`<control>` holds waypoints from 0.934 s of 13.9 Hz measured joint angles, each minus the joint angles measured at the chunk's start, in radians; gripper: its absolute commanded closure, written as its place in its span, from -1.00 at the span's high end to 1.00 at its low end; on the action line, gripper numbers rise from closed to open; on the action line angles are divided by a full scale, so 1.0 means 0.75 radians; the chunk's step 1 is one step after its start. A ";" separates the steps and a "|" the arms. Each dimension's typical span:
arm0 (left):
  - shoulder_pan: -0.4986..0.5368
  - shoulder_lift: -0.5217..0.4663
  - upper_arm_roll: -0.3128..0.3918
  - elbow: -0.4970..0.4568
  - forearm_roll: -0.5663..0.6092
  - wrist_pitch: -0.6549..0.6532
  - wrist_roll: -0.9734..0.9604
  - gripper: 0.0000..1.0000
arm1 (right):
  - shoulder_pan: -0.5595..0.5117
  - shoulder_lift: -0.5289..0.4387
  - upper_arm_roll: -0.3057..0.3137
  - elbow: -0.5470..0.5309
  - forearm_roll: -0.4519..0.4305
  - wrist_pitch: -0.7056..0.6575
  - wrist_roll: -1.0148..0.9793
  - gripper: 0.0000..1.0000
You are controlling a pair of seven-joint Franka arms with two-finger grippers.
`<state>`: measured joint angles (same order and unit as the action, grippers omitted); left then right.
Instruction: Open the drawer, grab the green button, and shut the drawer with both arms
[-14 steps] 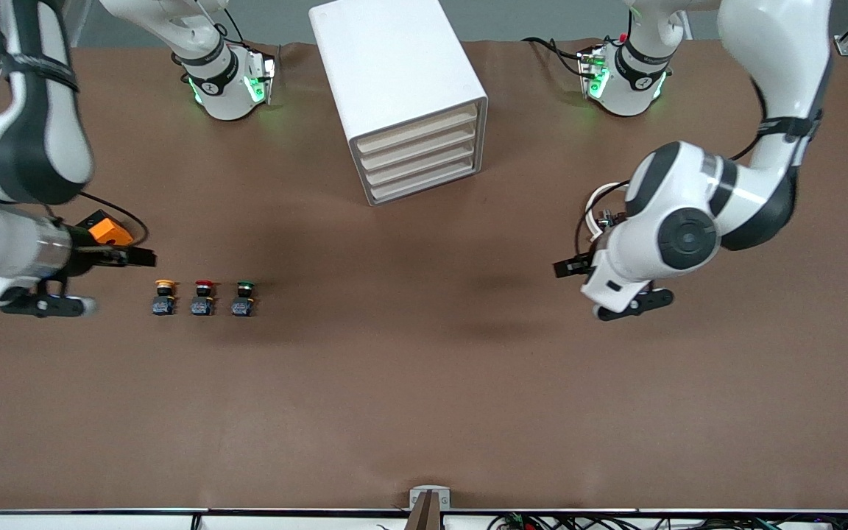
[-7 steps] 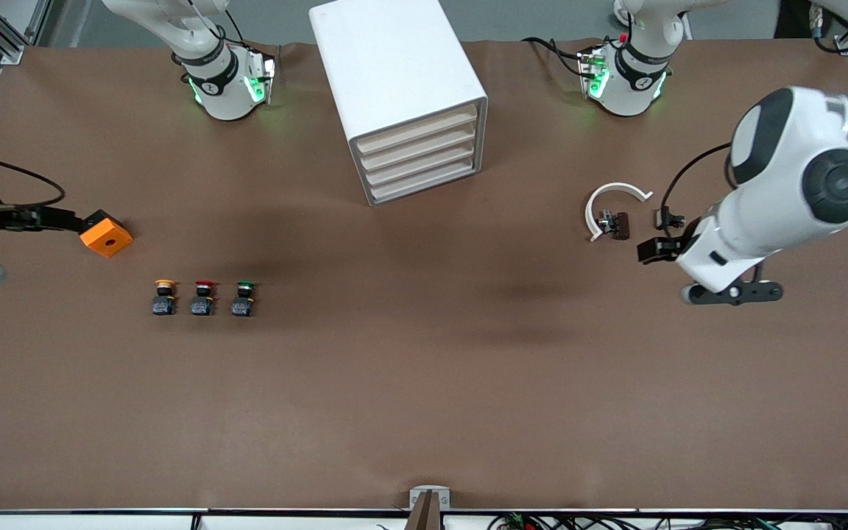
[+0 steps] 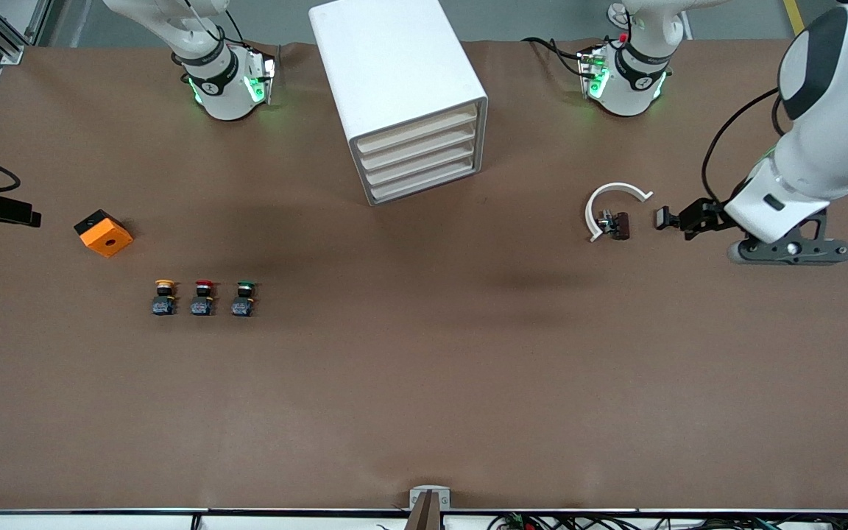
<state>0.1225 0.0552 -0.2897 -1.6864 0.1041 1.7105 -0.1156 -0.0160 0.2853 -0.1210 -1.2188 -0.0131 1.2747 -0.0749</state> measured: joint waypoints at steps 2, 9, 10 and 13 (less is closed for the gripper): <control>-0.084 -0.043 0.106 -0.002 -0.016 0.000 0.015 1.00 | -0.007 0.000 -0.001 0.005 0.032 -0.001 0.024 1.00; -0.228 -0.137 0.289 -0.015 -0.083 -0.033 0.016 1.00 | -0.046 -0.182 -0.004 -0.004 0.080 -0.074 0.032 1.00; -0.224 -0.137 0.287 -0.018 -0.084 -0.033 0.016 1.00 | -0.048 -0.200 -0.004 -0.020 0.075 -0.083 0.032 1.00; -0.189 -0.148 0.248 -0.019 -0.090 -0.031 0.016 1.00 | -0.048 -0.206 0.006 -0.082 0.074 -0.055 0.032 1.00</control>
<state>-0.0193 -0.0558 -0.1036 -1.7003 0.0364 1.6876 -0.1039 -0.0520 0.1306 -0.1166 -1.2804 0.0421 1.2338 -0.0507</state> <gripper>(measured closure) 0.000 0.000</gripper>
